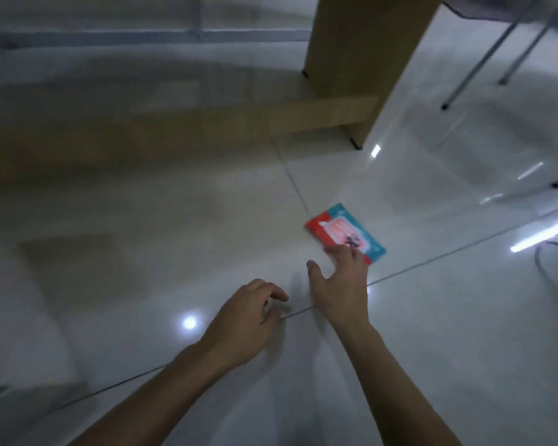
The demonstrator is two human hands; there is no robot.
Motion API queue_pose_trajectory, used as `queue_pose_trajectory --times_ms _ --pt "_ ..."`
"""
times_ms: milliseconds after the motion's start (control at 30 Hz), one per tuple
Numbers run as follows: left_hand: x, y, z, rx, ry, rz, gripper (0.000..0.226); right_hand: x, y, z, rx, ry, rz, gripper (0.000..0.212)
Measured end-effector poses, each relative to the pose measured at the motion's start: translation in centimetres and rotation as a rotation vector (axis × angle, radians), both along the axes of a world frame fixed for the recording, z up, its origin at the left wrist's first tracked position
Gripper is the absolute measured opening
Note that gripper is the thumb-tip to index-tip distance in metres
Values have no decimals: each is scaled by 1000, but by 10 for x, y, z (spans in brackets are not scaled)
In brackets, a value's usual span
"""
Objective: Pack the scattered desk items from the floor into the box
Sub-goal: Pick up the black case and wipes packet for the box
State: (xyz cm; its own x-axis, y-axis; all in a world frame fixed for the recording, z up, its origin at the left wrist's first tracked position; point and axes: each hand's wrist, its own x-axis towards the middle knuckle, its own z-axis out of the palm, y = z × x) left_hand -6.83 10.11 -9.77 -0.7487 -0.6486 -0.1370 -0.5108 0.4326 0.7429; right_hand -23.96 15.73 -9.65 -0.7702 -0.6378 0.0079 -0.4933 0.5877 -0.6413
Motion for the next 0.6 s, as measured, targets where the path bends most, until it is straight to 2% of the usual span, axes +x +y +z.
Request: queue_pose_trajectory --times_ms 67,133,167,233,333,467,533,600 --pt "-24 1 -11 38 -3 -47 19 -41 -10 -9 138 89 -41 74" --pt "-37 2 -21 92 19 -32 19 -72 -19 -21 336 65 -7 100" --pt "-40 2 -26 130 31 -3 19 -83 -22 -27 420 42 14 108" --pt "-40 2 -32 223 58 87 20 -93 -27 -35 484 52 23 111" --pt "-35 1 -33 446 109 312 18 -72 -27 -31 333 60 39 95" --pt "-17 -3 -8 896 307 666 20 17 -17 -16 51 -186 125 80" --pt "-1 -4 10 940 437 756 22 67 -11 -5 -90 -349 199 72" --pt "24 -5 30 825 557 879 22 107 -7 14 -205 -562 316 68"
